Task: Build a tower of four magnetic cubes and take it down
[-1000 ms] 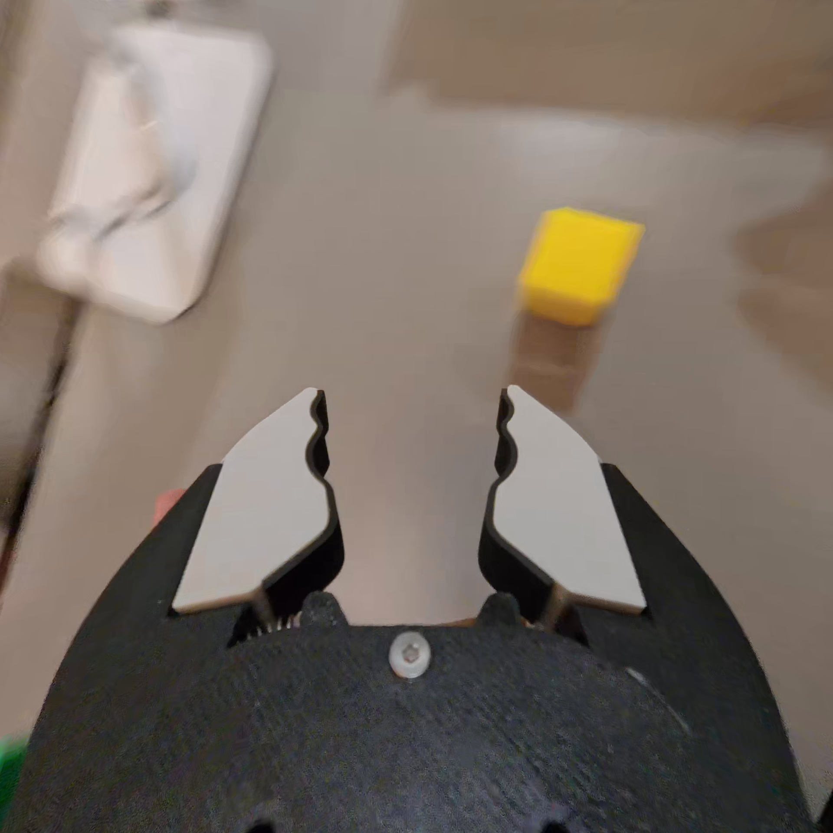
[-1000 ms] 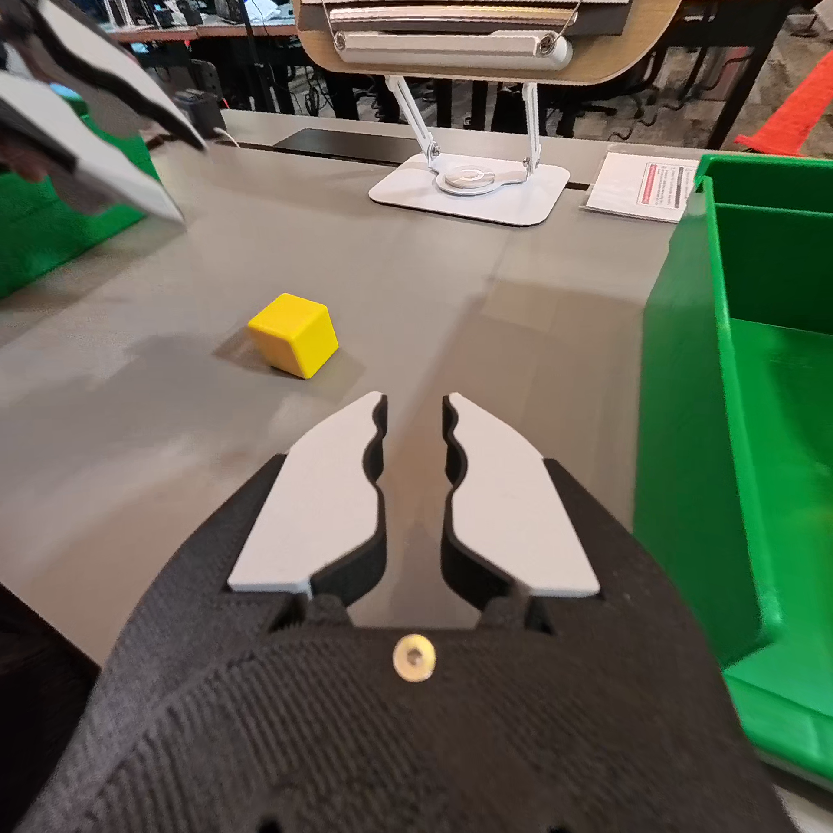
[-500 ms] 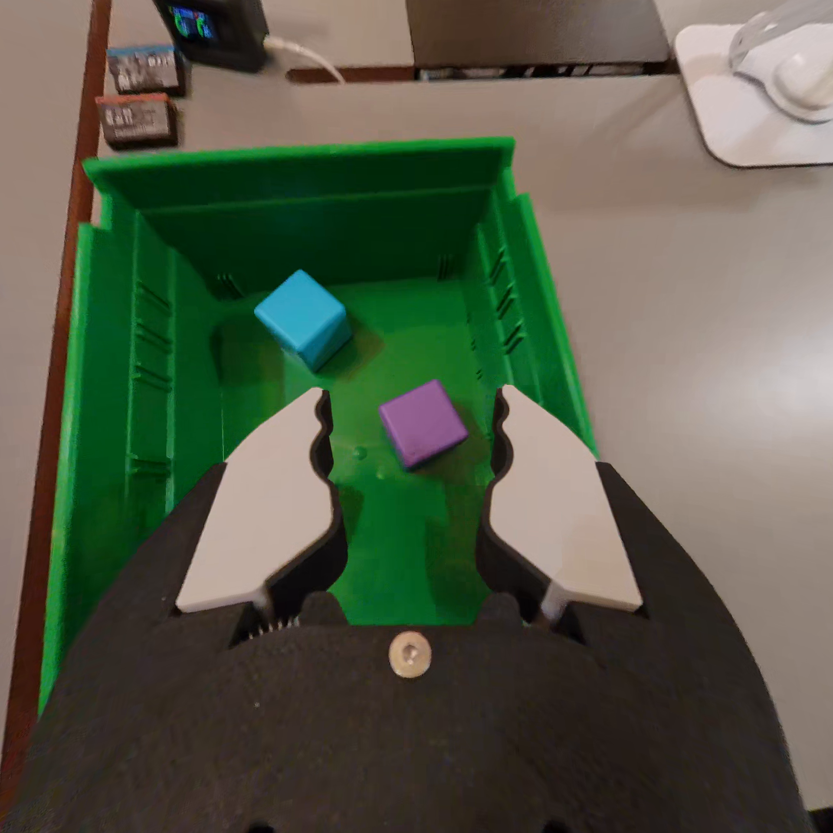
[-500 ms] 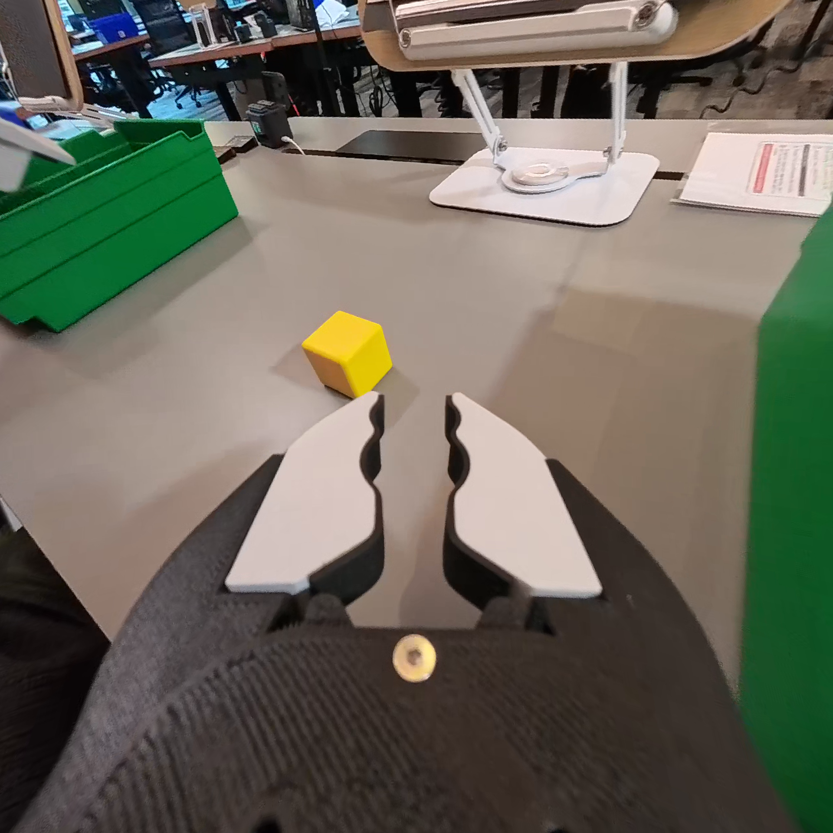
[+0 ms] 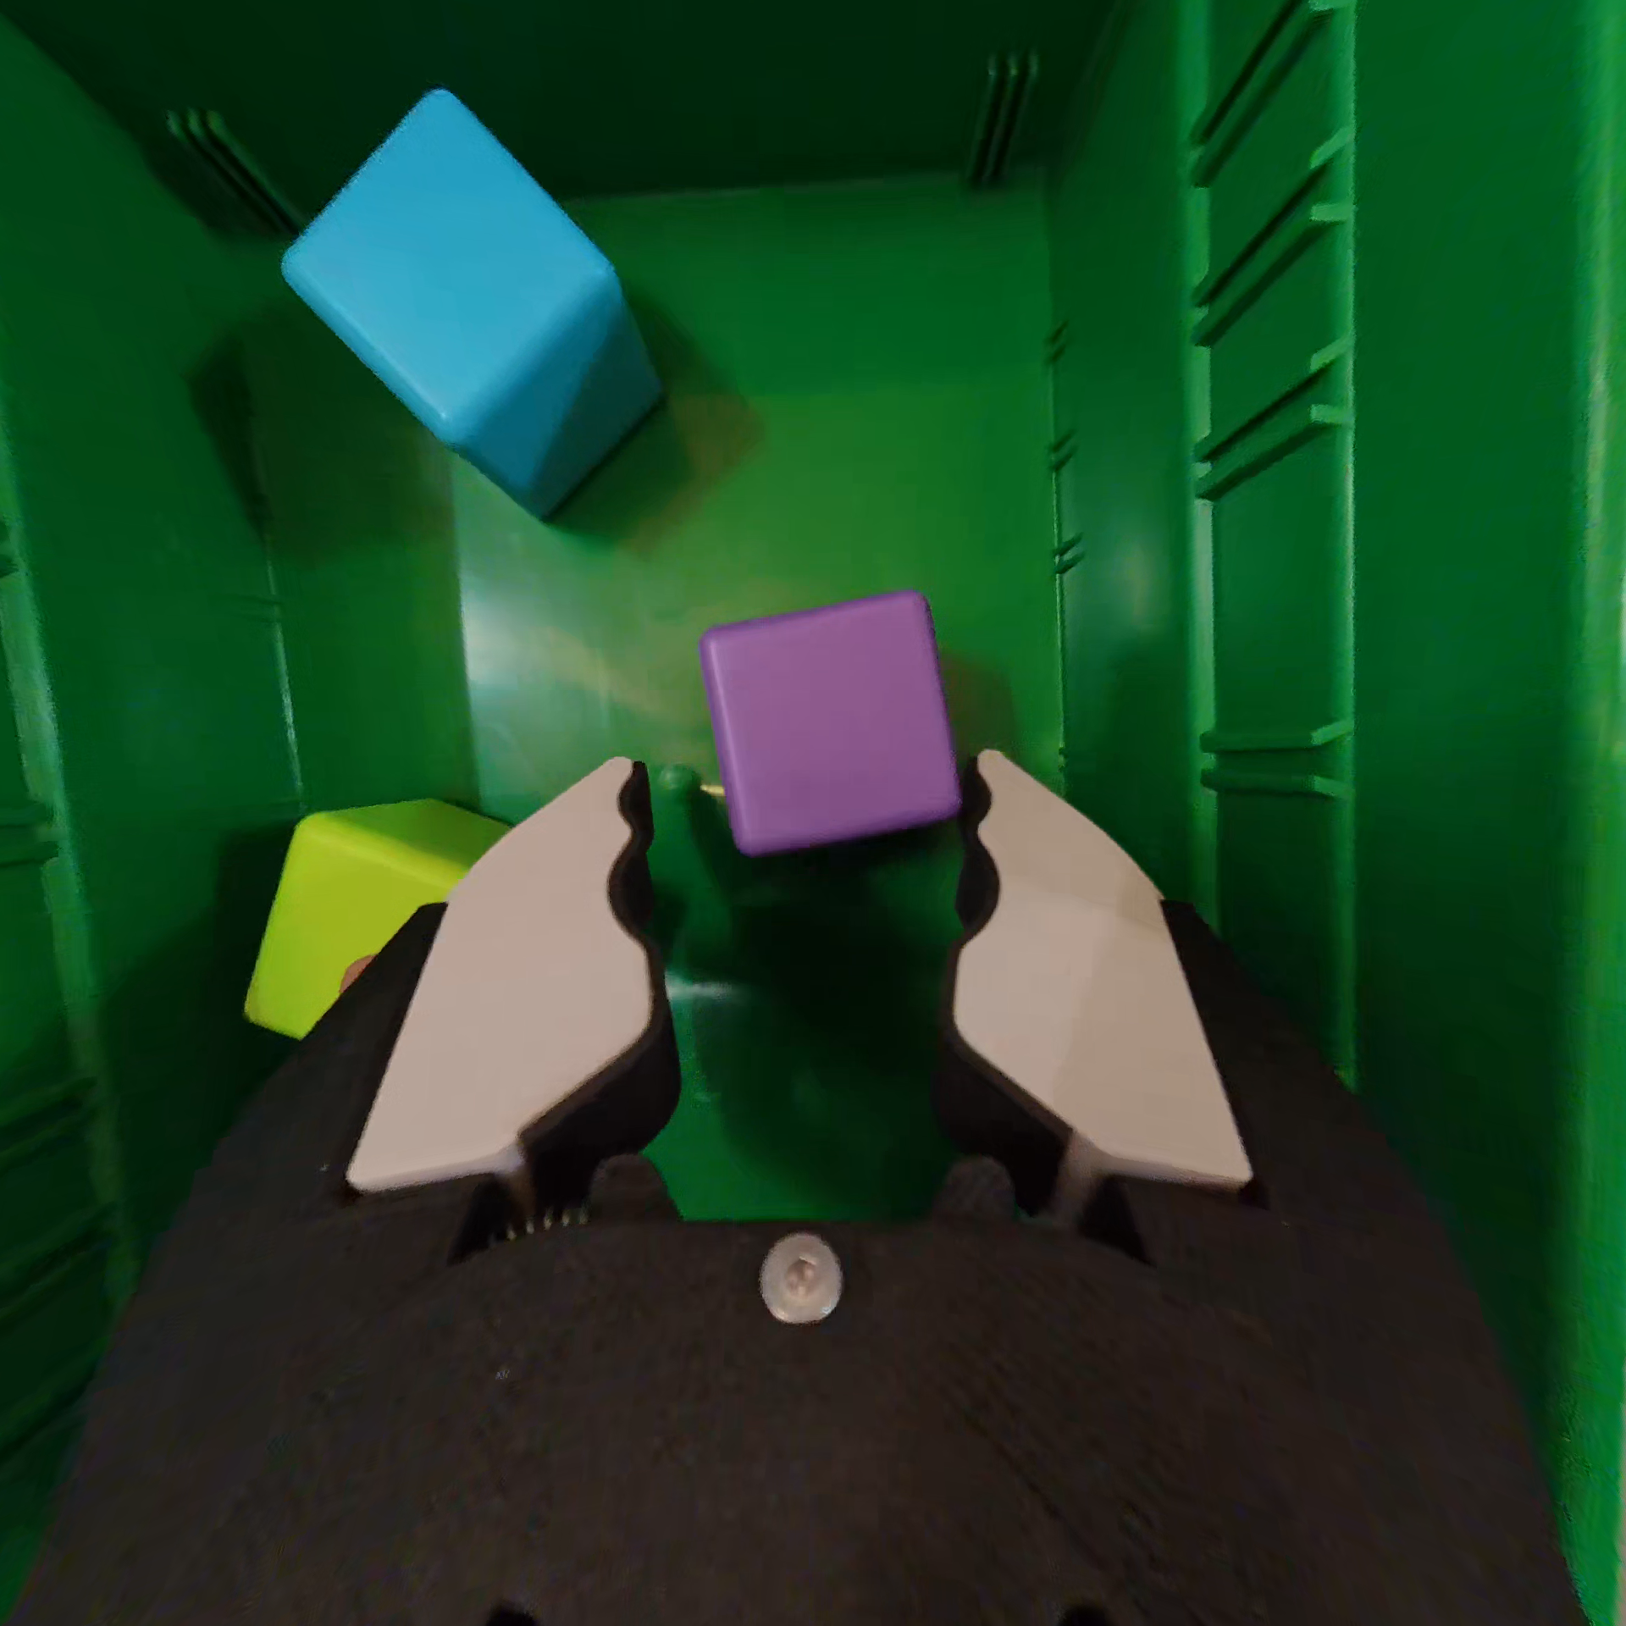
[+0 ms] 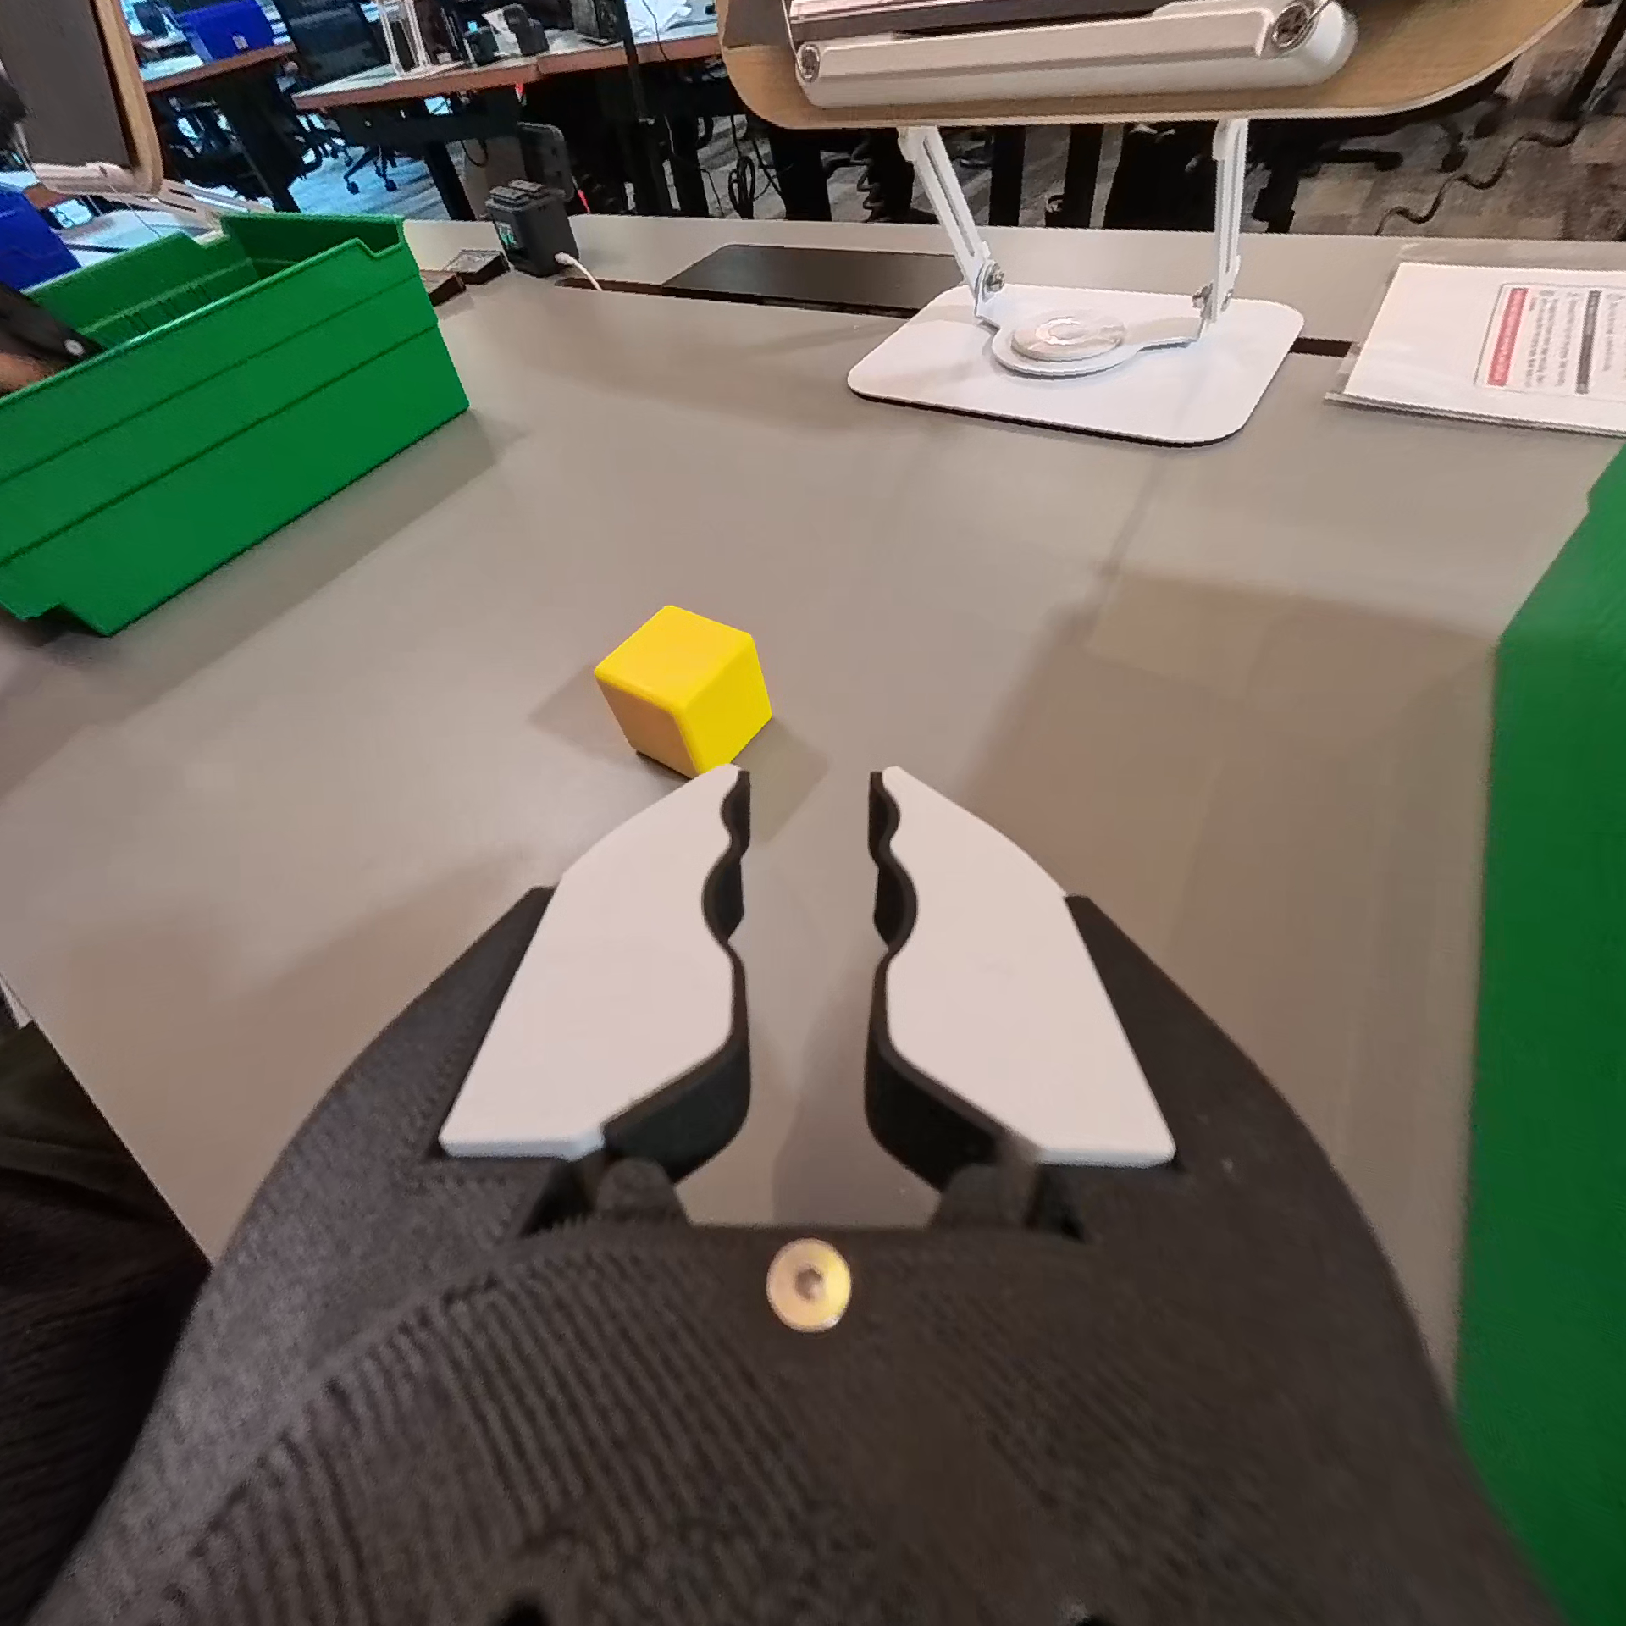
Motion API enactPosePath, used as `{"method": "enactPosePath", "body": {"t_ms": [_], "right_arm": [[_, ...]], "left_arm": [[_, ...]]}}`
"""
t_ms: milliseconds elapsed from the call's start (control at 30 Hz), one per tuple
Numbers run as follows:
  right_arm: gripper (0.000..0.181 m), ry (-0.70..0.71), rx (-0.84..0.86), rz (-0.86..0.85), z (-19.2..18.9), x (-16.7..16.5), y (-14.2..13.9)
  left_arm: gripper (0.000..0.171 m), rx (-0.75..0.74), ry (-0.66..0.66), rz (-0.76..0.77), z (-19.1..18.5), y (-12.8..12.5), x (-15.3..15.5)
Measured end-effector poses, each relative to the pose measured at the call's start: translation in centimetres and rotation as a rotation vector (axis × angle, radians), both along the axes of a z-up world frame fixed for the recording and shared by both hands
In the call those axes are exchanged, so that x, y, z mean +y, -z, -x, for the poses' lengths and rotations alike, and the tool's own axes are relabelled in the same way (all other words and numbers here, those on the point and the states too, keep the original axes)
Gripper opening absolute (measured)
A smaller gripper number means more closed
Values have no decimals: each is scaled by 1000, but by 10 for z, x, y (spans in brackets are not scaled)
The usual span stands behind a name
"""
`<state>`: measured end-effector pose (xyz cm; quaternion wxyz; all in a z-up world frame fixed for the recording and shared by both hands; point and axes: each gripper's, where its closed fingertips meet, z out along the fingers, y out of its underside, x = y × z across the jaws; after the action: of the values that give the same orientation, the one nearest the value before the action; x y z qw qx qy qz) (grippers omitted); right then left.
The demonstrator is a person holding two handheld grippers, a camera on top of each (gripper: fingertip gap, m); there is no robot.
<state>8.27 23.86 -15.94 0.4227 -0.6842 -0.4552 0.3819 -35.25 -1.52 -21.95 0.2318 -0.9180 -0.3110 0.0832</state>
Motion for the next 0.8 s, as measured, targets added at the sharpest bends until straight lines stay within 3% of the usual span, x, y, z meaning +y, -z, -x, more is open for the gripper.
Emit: {"method": "enactPosePath", "body": {"t_ms": [167,500,633,800], "right_arm": [[26,-2,4,10,0,0,0],[26,-1,1,7,1,-1,0],[26,-1,3,10,1,0,0],[26,0,4,10,1,0,0]], "left_arm": [[50,33,-5,-27,6,-9,-2],[51,82,52,-18,7,-9,3],[50,127,65,-80,7,-37,7],[50,240,100,-206,2,-89,19]]}}
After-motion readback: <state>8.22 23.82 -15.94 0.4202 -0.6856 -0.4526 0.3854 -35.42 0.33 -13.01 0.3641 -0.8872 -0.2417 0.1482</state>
